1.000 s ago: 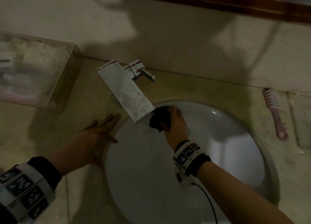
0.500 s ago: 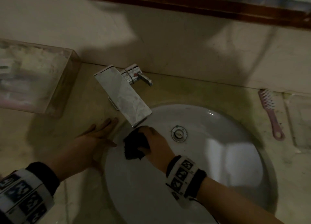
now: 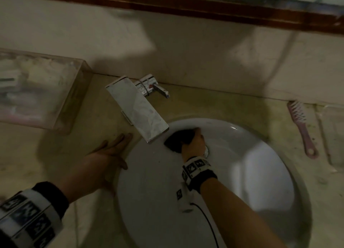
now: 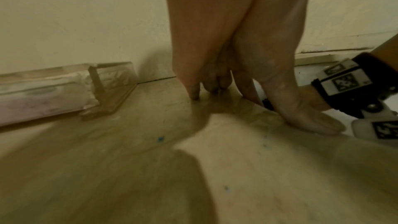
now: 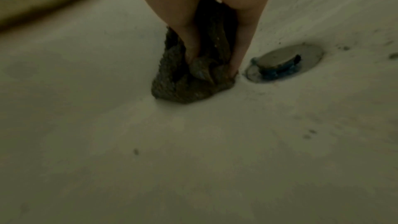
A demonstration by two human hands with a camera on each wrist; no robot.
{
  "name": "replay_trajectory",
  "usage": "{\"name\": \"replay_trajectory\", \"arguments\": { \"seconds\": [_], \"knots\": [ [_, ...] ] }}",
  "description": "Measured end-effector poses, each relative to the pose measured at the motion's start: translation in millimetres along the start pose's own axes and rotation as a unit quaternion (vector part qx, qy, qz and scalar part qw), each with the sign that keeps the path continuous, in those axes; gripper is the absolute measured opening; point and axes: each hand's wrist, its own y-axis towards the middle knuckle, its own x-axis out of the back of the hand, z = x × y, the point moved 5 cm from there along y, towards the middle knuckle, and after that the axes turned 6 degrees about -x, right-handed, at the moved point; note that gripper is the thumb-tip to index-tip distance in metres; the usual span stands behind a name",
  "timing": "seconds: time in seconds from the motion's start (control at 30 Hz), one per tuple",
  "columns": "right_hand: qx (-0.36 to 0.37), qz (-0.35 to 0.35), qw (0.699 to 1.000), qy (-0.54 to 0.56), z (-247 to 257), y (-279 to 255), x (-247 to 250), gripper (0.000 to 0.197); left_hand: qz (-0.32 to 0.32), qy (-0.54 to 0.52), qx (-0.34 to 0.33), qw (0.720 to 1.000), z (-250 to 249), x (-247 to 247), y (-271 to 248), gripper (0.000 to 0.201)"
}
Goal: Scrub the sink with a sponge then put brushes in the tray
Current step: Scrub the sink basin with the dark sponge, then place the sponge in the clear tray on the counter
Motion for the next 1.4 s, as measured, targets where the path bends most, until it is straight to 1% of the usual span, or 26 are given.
{"name": "replay_trajectory", "arguments": {
  "seconds": [0.07, 0.1, 0.13, 0.2, 0.23, 0.27, 0.3, 0.37, 0.43, 0.5, 0.57, 0.63, 0.73, 0.8, 0.9, 0.97, 1.03, 1.1, 1.17, 1.2, 1.23, 1.3, 1.33, 1.37, 1.4],
  "knots": [
    [-0.006, 0.0, 1.0, -0.014, 3, -1, 1, 0.049, -0.003, -0.014, 0.025, 1.0, 1, 1, -1, 0.066],
    [0.015, 0.015, 0.999, -0.035, 6, -6, -1, 0.048, 0.001, -0.02, 0.031, 0.999, 1, 1, -1, 0.066],
    [0.056, 0.046, 0.995, -0.063, 10, -16, -7, 0.046, 0.007, -0.029, 0.038, 0.999, 3, 0, -2, 0.064],
    [0.149, 0.13, 0.972, -0.127, 14, -44, -26, 0.045, 0.021, -0.038, 0.052, 0.998, 4, -1, -3, 0.061],
    [0.172, 0.166, 0.959, -0.153, 13, -56, -36, 0.048, 0.027, -0.04, 0.055, 0.997, 4, -1, -3, 0.056],
    [0.177, 0.184, 0.951, -0.174, 12, -61, -44, 0.05, 0.035, -0.039, 0.059, 0.997, 2, -1, -3, 0.049],
    [0.172, 0.178, 0.95, -0.191, 12, -58, -48, 0.051, 0.046, -0.036, 0.063, 0.996, 2, -1, -3, 0.043],
    [0.149, 0.13, 0.958, -0.208, 18, -38, -43, 0.05, 0.046, -0.03, 0.057, 0.997, 3, -1, -3, 0.043],
    [0.121, 0.093, 0.967, -0.203, 18, -14, -33, 0.047, 0.046, -0.042, 0.056, 0.996, 1, 0, -2, 0.043],
    [0.099, 0.084, 0.97, -0.203, 14, -1, -25, 0.049, 0.048, -0.05, 0.054, 0.996, 2, -1, -3, 0.047],
    [0.079, 0.075, 0.97, -0.217, 6, 5, -19, 0.054, 0.05, -0.054, 0.058, 0.996, 0, 0, -1, 0.06],
    [0.057, 0.052, 0.971, -0.227, -2, 9, -9, 0.057, 0.069, -0.024, 0.084, 0.994, -5, 3, 1, 0.065],
    [0.036, 0.033, 0.972, -0.228, -8, 12, 4, 0.046, 0.113, 0.036, 0.122, 0.985, -9, 4, 0, 0.06],
    [0.051, 0.03, 0.972, -0.227, -5, 4, 10, 0.041, 0.111, 0.034, 0.126, 0.985, -14, 7, 1, 0.057],
    [0.096, 0.026, 0.974, -0.205, 5, -19, 17, 0.049, 0.112, 0.036, 0.133, 0.984, -21, 10, 1, 0.055],
    [0.132, 0.039, 0.972, -0.188, 15, -42, 27, 0.052, 0.114, 0.046, 0.138, 0.983, -24, 12, 2, 0.053],
    [0.166, 0.049, 0.973, -0.155, 24, -69, 43, 0.048, 0.107, 0.058, 0.143, 0.982, -26, 12, 3, 0.059],
    [0.192, 0.047, 0.971, -0.132, 31, -98, 63, 0.042, 0.09, 0.043, 0.174, 0.98, -32, 12, 2, 0.068],
    [0.219, 0.038, 0.967, -0.125, 36, -124, 87, 0.037, 0.072, 0.029, 0.159, 0.984, -53, 13, 5, 0.066],
    [0.225, 0.034, 0.966, -0.122, 38, -136, 98, 0.036, 0.067, 0.0, 0.137, 0.988, -71, 12, 8, 0.074],
    [0.23, 0.029, 0.966, -0.114, 39, -147, 109, 0.036, 0.06, -0.057, 0.122, 0.989, -88, 11, 12, 0.086],
    [0.237, 0.009, 0.967, -0.088, 39, -165, 129, 0.033, 0.04, -0.187, 0.101, 0.976, -119, 11, 24, 0.102],
    [0.245, -0.008, 0.967, -0.069, 39, -172, 138, 0.031, 0.025, -0.234, 0.088, 0.968, -130, 11, 31, 0.103],
    [0.251, -0.023, 0.967, -0.047, 39, -177, 146, 0.029, 0.012, -0.259, 0.083, 0.962, -140, 13, 40, 0.096],
    [0.251, -0.035, 0.967, -0.028, 37, -181, 153, 0.027, -0.001, -0.257, 0.083, 0.963, -150, 17, 48, 0.081]
  ]
}}
